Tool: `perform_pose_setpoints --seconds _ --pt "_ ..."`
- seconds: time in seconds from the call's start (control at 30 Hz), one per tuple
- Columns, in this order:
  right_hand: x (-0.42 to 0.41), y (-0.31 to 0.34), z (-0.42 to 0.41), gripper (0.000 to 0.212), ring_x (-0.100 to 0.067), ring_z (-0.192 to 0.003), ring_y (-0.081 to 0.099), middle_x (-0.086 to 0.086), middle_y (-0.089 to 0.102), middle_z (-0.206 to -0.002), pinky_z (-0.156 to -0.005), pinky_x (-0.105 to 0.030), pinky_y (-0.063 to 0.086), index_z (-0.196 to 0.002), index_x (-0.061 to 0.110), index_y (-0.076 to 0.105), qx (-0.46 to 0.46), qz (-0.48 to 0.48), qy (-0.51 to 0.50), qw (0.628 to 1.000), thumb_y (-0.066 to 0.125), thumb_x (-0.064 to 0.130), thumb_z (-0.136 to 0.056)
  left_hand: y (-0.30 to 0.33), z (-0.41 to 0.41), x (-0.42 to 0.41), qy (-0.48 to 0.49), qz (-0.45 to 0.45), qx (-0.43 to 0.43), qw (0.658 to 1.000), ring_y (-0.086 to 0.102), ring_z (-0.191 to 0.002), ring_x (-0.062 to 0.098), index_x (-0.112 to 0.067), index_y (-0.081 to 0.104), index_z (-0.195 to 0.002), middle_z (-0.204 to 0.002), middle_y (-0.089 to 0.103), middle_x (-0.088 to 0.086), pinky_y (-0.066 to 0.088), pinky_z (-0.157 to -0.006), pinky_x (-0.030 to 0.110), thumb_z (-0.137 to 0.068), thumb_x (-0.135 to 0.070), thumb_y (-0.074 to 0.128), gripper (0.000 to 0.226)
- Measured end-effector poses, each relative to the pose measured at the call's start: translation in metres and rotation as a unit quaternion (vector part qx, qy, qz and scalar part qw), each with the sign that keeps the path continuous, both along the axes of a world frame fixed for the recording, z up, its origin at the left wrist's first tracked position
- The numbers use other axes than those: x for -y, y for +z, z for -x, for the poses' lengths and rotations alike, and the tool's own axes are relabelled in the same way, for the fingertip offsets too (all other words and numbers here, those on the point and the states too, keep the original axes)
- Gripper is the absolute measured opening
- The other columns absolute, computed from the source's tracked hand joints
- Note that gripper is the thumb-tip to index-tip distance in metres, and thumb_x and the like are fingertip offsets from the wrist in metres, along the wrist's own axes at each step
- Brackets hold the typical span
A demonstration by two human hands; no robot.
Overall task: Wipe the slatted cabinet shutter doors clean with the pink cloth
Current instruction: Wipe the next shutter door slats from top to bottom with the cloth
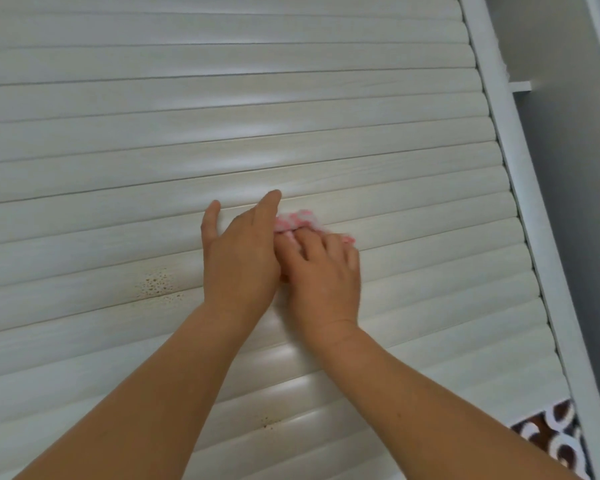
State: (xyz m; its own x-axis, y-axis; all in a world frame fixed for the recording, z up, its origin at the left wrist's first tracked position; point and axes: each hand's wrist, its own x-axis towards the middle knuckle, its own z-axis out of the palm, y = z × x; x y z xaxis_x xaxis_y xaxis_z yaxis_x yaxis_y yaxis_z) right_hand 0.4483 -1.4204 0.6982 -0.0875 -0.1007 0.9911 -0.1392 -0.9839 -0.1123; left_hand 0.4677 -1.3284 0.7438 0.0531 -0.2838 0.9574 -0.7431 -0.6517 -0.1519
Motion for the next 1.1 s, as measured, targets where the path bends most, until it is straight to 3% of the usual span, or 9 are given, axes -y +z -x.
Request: perform_pose_setpoints --seconds 0.17,0.3,0.37,0.47,0.67,0.8,0.87,1.0,1.1 --pt "0.03 -0.001 0.013 0.027 -0.025 -0.084 0.056 0.002 0.068 -0.092 -0.075 -0.037 0.031 -0.096 0.024 0.071 -0.027 0.084 -0.076 0.993 0.048 0.023 -0.083 0.0 0.002 -0.006 0.016 -0.014 0.031 0.999 0.063 -0.099 0.018 -0.014 0.046 -0.131 -0.108 0.068 0.001 -0.001 -0.108 0.035 -0.069 -0.005 0.031 0.065" --pt "0.089 -0.003 0.04 0.033 -0.029 -0.087 0.058 0.0 0.066 -0.106 -0.076 -0.037 0.029 -0.106 0.028 0.066 -0.093 -0.037 -0.124 0.987 0.044 0.027 -0.081 0.001 0.001 -0.006 0.018 -0.015 0.031 0.999 0.064 -0.095 0.022 -0.01 0.049 -0.129 -0.105 0.068 0.005 0.004 -0.11 0.042 -0.061 0.006 0.027 0.073" --pt "0.106 -0.003 0.052 0.037 -0.032 -0.103 0.052 0.0 0.059 -0.125 -0.084 -0.039 0.03 -0.119 0.029 0.06 -0.13 -0.131 -0.106 0.977 0.047 0.017 -0.087 0.001 0.002 -0.006 0.01 -0.015 0.03 0.999 0.064 -0.093 0.023 -0.01 0.05 -0.128 -0.103 0.069 0.006 0.006 -0.111 0.044 -0.061 0.006 0.027 0.072" --pt "0.105 0.001 0.046 0.038 -0.033 -0.113 0.045 0.0 0.051 -0.135 -0.092 -0.04 0.028 -0.126 0.029 0.055 -0.098 -0.217 -0.072 0.969 0.05 0.015 -0.09 0.002 0.002 -0.006 0.005 -0.014 0.022 1.0 0.064 -0.093 0.023 -0.01 0.05 -0.127 -0.101 0.069 0.005 0.008 -0.111 0.044 -0.06 0.006 0.027 0.073" --pt "0.025 0.007 0.016 0.036 -0.03 -0.081 0.059 0.0 0.067 -0.1 -0.076 -0.04 0.039 -0.1 0.026 0.069 -0.039 -0.086 -0.069 0.993 0.041 0.029 -0.077 0.004 0.001 -0.004 0.004 -0.014 0.018 1.0 0.064 -0.095 0.021 -0.014 0.05 -0.127 -0.101 0.069 0.002 0.004 -0.109 0.037 -0.062 0.0 0.027 0.07" --pt "-0.003 0.008 0.004 0.037 -0.028 -0.078 0.059 0.001 0.067 -0.094 -0.075 -0.038 0.038 -0.102 0.023 0.069 -0.048 0.02 -0.038 0.998 0.044 0.023 -0.076 0.004 0.003 -0.004 0.003 -0.007 0.02 1.0 0.064 -0.094 0.017 -0.018 0.05 -0.126 -0.098 0.069 -0.002 0.001 -0.108 0.034 -0.078 -0.018 0.028 0.052" --pt "0.014 0.008 0.01 0.036 -0.028 -0.078 0.059 0.002 0.067 -0.097 -0.073 -0.037 0.035 -0.104 0.025 0.068 -0.071 0.051 -0.051 0.995 0.048 0.025 -0.073 0.004 0.002 -0.005 0.002 -0.013 0.021 1.0 0.064 -0.094 0.018 -0.016 0.05 -0.127 -0.1 0.069 -0.001 0.002 -0.108 0.035 -0.073 -0.01 0.028 0.058" --pt "0.072 0.002 0.032 0.035 -0.034 -0.087 0.058 -0.001 0.064 -0.112 -0.074 -0.039 0.043 -0.109 0.027 0.065 -0.063 -0.05 -0.058 0.995 0.053 0.02 -0.077 0.003 0.004 -0.011 0.008 -0.035 0.006 0.999 0.062 -0.1 0.02 -0.013 0.046 -0.131 -0.11 0.067 0.003 0.004 -0.112 0.043 -0.061 0.005 0.026 0.075" --pt "0.083 0.001 0.035 0.044 -0.034 -0.108 0.046 0.001 0.052 -0.133 -0.089 -0.043 0.036 -0.124 0.029 0.057 -0.057 -0.185 -0.007 0.981 0.054 0.008 -0.086 0.003 0.006 -0.012 0.013 -0.048 -0.008 0.999 0.058 -0.108 0.018 -0.015 0.041 -0.135 -0.118 0.063 0.001 0.001 -0.114 0.042 -0.066 0.011 0.031 0.075"
